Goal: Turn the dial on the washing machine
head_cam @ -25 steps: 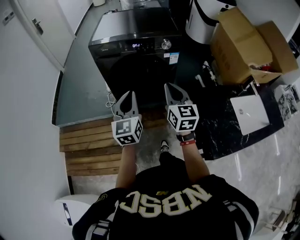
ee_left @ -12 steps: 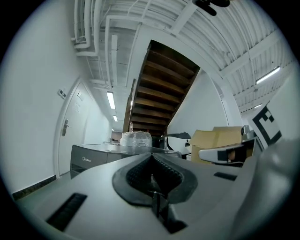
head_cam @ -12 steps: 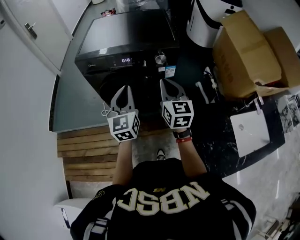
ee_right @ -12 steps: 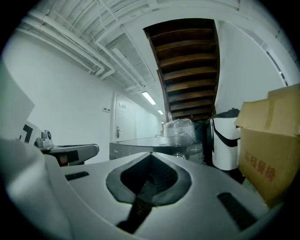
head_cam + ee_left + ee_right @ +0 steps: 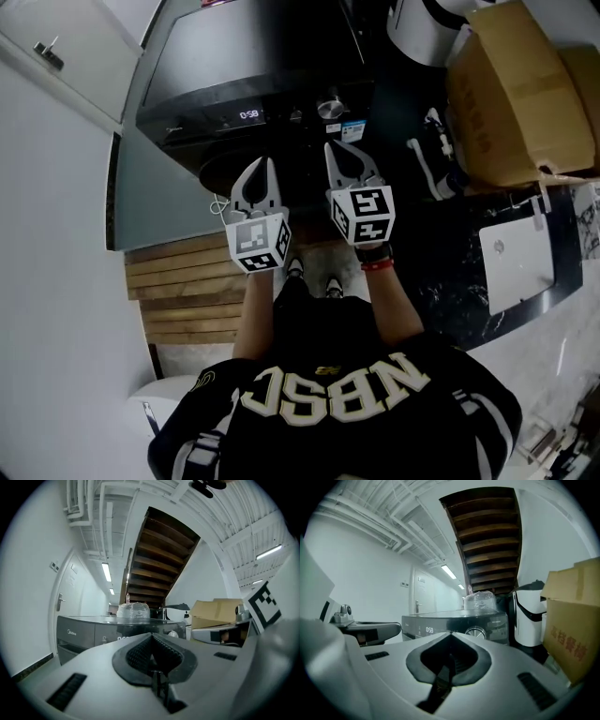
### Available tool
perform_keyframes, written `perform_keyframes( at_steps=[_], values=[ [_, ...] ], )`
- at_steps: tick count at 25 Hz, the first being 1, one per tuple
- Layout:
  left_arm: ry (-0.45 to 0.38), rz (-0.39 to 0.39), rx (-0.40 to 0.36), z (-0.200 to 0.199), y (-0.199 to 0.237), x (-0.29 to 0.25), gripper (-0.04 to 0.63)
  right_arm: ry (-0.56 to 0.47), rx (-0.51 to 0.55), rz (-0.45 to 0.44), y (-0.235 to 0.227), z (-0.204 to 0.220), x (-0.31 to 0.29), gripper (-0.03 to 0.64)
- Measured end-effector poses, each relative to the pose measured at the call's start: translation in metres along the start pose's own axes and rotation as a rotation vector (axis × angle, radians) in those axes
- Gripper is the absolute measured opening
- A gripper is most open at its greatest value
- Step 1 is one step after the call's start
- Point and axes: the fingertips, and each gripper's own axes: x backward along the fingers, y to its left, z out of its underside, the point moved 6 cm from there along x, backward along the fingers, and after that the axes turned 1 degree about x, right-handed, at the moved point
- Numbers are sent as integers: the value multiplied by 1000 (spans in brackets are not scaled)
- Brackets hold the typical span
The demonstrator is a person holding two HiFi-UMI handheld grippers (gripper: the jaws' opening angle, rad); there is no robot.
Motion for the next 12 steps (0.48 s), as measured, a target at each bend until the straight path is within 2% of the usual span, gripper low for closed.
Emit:
perform_keyframes(
  at_steps=[4,12],
  values=[
    [16,33,22,3,11,-24,14,16,66,42,-10,-9,-22,11],
    [23,95,41,6,26,-56,14,61,188,82,-22,-15,-63,72]
  ],
)
